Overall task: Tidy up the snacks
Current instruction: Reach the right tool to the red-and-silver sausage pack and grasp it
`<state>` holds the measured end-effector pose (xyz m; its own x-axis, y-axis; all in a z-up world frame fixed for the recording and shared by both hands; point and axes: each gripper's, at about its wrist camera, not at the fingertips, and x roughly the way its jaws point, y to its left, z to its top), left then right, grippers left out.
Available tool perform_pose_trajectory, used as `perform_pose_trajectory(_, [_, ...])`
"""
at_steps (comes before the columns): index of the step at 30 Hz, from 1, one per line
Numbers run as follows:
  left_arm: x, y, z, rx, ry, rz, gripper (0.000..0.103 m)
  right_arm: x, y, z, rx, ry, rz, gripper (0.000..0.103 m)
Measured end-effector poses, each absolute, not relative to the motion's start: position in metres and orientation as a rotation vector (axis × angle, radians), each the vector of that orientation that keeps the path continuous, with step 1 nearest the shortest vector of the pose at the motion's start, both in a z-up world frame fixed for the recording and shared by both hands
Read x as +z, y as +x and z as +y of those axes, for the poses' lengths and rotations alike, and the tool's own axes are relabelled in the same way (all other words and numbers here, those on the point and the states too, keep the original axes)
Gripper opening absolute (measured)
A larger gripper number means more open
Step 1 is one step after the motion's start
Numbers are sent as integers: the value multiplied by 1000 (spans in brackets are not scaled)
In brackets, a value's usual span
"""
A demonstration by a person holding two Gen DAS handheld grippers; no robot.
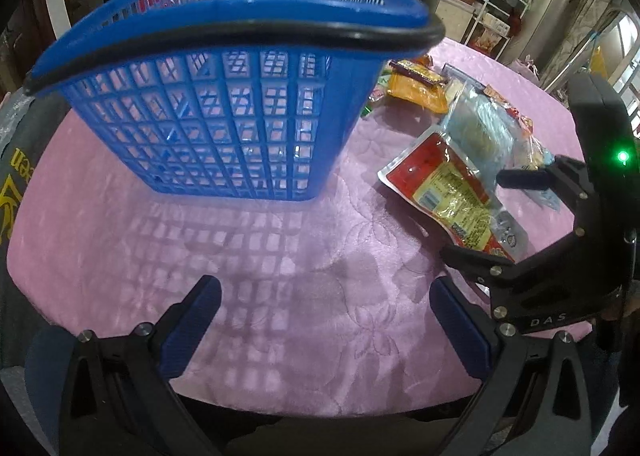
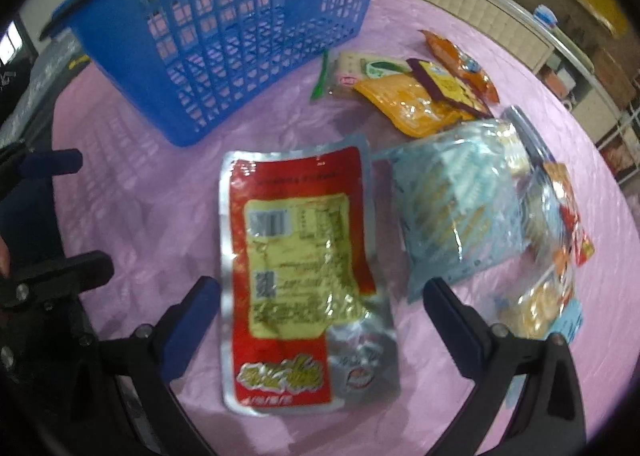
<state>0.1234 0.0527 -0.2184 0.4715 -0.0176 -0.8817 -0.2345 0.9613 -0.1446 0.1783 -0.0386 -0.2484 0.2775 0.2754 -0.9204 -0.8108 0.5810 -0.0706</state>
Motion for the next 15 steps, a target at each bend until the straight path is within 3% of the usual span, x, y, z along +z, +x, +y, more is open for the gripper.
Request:
perform_pose_trajectory(11, [-229,119,75,160,-297,1083,103,-264,188,-15,881,-604,1074,101])
perform_pose_trajectory(14, [-231,115,81,167,-302,1080,103,-261,187,-17,877,-604,1056,90])
perform_pose_trajectory(15, [-230,113,82,168,-302,1080,103,-259,186,-19,882,-600,1043,76])
